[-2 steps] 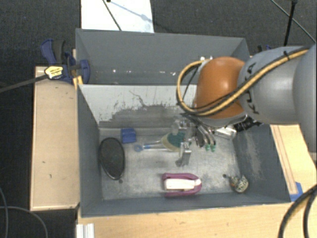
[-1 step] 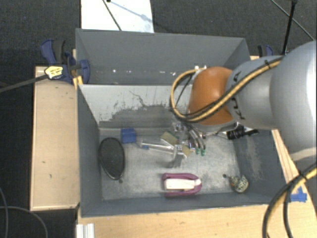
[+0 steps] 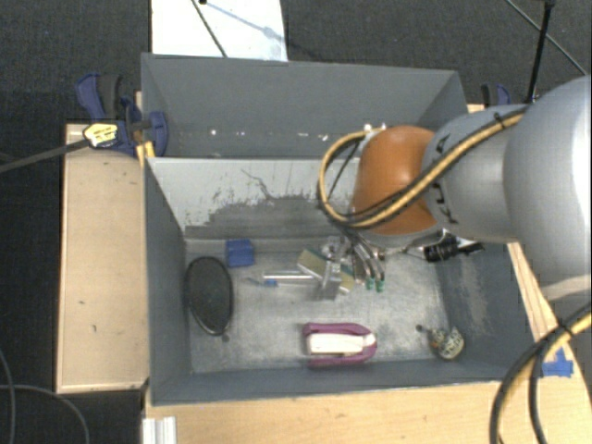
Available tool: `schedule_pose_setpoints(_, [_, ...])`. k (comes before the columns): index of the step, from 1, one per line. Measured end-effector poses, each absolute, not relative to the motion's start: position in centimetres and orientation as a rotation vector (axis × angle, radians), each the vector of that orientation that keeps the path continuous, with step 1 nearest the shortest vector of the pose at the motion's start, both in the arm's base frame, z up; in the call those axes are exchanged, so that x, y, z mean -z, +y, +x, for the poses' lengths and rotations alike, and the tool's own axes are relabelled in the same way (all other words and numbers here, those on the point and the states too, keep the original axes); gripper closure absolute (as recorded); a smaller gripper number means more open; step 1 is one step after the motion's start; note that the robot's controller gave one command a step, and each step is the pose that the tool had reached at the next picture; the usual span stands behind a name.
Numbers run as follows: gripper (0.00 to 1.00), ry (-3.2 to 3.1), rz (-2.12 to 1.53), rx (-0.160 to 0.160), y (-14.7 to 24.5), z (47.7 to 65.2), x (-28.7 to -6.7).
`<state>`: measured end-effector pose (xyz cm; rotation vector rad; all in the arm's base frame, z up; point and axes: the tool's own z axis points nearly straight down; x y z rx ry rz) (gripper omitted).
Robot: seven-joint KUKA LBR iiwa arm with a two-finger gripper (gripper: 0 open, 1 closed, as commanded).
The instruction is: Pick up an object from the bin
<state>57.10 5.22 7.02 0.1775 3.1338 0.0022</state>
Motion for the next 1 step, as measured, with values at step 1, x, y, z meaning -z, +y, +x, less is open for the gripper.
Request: schedule_pose_setpoints(1, [1.00,3.125,0.203,-0.004,5.93,57.61,-20.76])
